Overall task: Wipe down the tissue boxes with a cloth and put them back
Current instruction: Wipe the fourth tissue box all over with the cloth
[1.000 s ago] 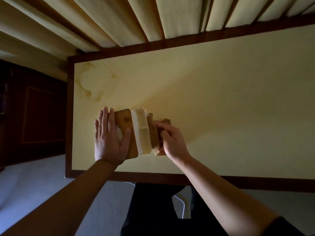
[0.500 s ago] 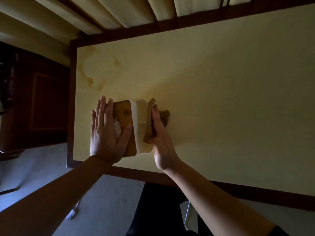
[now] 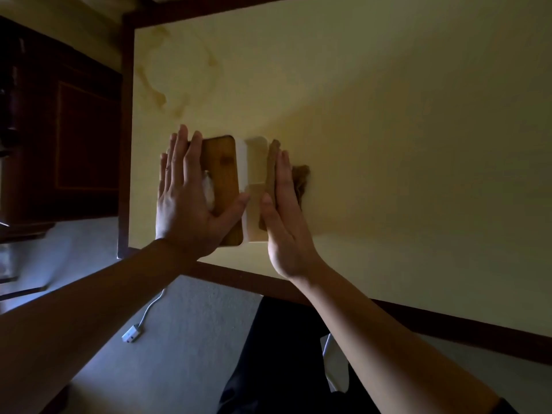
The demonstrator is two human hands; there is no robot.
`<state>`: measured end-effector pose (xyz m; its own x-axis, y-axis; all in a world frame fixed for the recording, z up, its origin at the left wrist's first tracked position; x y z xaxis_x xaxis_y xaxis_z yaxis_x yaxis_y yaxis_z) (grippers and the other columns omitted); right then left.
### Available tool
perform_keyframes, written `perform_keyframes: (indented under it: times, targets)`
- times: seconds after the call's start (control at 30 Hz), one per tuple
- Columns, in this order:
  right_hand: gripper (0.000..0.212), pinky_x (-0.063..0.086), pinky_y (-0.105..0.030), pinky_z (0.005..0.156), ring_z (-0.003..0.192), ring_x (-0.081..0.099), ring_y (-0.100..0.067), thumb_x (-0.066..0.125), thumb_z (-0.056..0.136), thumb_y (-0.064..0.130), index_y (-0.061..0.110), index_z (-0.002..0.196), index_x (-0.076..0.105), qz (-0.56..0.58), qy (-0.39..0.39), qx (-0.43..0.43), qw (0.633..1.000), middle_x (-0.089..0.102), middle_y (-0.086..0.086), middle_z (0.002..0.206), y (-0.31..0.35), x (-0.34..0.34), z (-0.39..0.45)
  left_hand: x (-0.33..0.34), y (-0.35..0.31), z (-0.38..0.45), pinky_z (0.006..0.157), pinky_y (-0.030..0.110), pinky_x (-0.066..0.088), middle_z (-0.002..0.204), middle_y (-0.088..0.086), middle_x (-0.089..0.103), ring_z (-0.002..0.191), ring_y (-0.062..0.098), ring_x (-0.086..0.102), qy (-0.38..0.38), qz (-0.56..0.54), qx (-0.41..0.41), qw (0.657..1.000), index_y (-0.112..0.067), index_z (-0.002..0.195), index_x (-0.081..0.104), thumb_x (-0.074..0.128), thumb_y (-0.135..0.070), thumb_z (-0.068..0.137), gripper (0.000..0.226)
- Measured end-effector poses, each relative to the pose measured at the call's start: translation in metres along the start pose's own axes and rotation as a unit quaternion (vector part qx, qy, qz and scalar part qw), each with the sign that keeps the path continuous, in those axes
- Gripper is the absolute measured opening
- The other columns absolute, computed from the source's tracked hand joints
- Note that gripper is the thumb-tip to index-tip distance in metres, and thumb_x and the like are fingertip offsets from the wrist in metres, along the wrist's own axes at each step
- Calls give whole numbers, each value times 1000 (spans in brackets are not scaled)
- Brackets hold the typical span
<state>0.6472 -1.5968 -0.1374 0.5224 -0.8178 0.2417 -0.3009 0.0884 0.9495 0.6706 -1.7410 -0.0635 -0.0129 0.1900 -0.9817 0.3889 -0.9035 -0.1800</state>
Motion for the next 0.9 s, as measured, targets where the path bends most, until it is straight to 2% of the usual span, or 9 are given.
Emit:
perform_keyframes:
  times: [0.17,0.27,0.37,0.43,0.47,0.53,0.63,0.73,0.9]
  targets:
    - [59,11,-55,132,163,-6,-12,25,113,26,28,168,3,-18,-5,31,999,-6,15,176,-11,6,-50,-1,2,-1,126,59,18,173,11,14,160,29,10,-2,-6,-7,1000,-10,163,21,51,-78,85,108]
    - [60,17,-63,129,163,-7,-15,23,111,52,39,167,5,-50,-30,48,997,-9,19,175,-16,5,-64,-2,3,-1,126,60,19,173,10,13,160,28,10,1,-7,-11,1000,-11,163,21,52,-79,84,108]
    - [67,22,-66,126,164,-3,-15,24,109,59,27,167,13,-94,-36,28,995,0,11,177,-14,-1,-53,-2,3,-1,126,59,18,173,10,13,160,28,10,1,-11,-12,1000,-11,163,21,51,-80,84,109]
    - [73,24,-65,126,163,-3,-12,25,109,60,21,168,9,-129,-33,24,991,6,5,177,-14,-4,-42,-2,4,0,126,59,18,173,10,13,160,27,9,3,-12,-12,1000,-12,163,21,49,-81,84,109]
    - [77,23,-63,127,163,-3,-13,25,108,62,18,169,5,-151,-29,23,988,6,4,178,-14,-3,-38,-2,4,0,126,59,18,173,9,13,160,27,9,3,-11,-11,1000,-12,163,20,49,-82,84,110]
    - [87,11,-55,131,164,-5,-16,19,105,69,12,169,1,-182,-25,8,983,1,1,178,-11,1,-36,-2,4,0,126,60,18,173,9,12,160,27,9,2,-11,-10,1000,-12,163,20,50,-81,84,110]
    - [94,2,-56,132,164,-8,-23,20,102,74,11,168,-2,-121,-19,-7,992,-7,0,178,-8,10,-42,-1,5,0,126,59,18,173,9,12,160,27,9,2,-10,-11,1000,-12,163,20,48,-82,84,110]
    - [95,13,-67,127,164,-5,-30,26,100,76,17,168,-6,-41,0,-18,999,-9,1,177,-9,14,-46,0,5,0,127,60,17,173,10,12,160,28,9,6,-4,-9,1000,-11,163,20,46,-84,84,111]
    - [89,18,-69,125,164,1,-30,29,102,73,25,168,-6,19,29,-16,999,-7,1,178,-14,9,-28,0,5,1,126,60,18,172,10,16,160,28,9,4,-3,-5,1000,-9,163,21,50,-81,83,112]
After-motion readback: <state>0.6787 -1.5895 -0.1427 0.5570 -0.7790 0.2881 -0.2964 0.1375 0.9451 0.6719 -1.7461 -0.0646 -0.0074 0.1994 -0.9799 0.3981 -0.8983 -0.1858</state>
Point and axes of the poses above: each hand's wrist, its own z-axis towards the middle knuckle, its own x-axis out of the palm, y = z × x, the point moved 9 cm from there along z, towards the middle knuckle
